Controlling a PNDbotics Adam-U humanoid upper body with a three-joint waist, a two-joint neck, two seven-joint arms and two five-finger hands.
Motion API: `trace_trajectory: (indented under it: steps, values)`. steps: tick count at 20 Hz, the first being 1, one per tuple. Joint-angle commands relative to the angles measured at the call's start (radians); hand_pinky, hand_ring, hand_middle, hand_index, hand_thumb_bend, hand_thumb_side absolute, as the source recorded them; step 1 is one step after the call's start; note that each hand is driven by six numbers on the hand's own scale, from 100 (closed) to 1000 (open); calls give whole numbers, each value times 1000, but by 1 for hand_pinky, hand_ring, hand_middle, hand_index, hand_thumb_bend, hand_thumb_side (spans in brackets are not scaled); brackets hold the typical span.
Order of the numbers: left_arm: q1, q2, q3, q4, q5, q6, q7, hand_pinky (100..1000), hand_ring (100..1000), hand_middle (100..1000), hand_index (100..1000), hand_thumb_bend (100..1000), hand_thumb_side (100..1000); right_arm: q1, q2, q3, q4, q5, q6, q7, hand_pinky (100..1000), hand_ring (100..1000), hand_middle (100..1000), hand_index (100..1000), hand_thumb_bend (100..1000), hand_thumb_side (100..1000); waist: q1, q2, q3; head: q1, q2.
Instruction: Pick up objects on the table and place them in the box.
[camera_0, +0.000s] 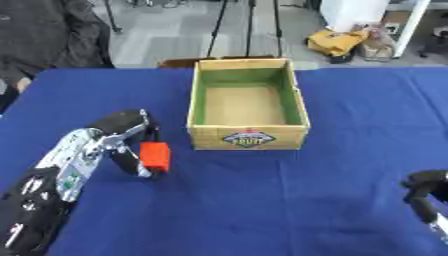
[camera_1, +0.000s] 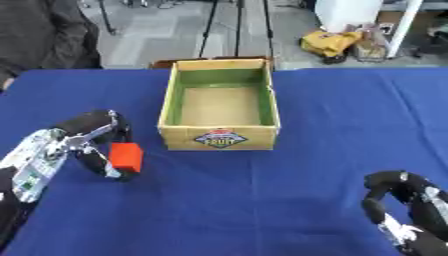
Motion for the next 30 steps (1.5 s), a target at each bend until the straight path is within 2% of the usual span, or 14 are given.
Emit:
trace_trajectory:
  steps: [1,6,11,18,23,30]
  values:
    - [0,7,-10,11,-4,-7,-1,201,188,100,218,817,120,-7,-21,-6,-13,-5,-2,3,755,504,411,694,460,454,-1,-12,-1,1,-3]
    - [-6,27,-3,-19,31,-37,-69,193,172,100,191,826,177,-6,-22,-8,-13,-6,-3,3,755,504,411,693,461,453,0,-14,-2,-2,-4]
    - [-40,84,11,-124,115,-62,-161,198,167,100,185,829,211,-1,-23,-9,-10,-4,-2,2,755,504,411,694,462,453,5,-18,0,-10,-4]
    - [-114,126,21,-204,240,-32,-190,198,166,100,182,828,206,-2,-23,-10,-8,-4,-1,1,755,504,411,694,463,452,8,-20,-4,-17,-13]
    - [-201,98,21,-154,250,-9,-167,200,165,100,180,826,199,-7,-21,-8,-10,-6,-2,4,755,504,411,694,464,453,6,-14,-15,-14,-26]
    - [-325,34,34,-1,157,12,-67,201,164,100,183,828,202,-20,-20,0,-11,-6,-1,10,755,504,411,694,466,455,11,-2,-43,2,-39]
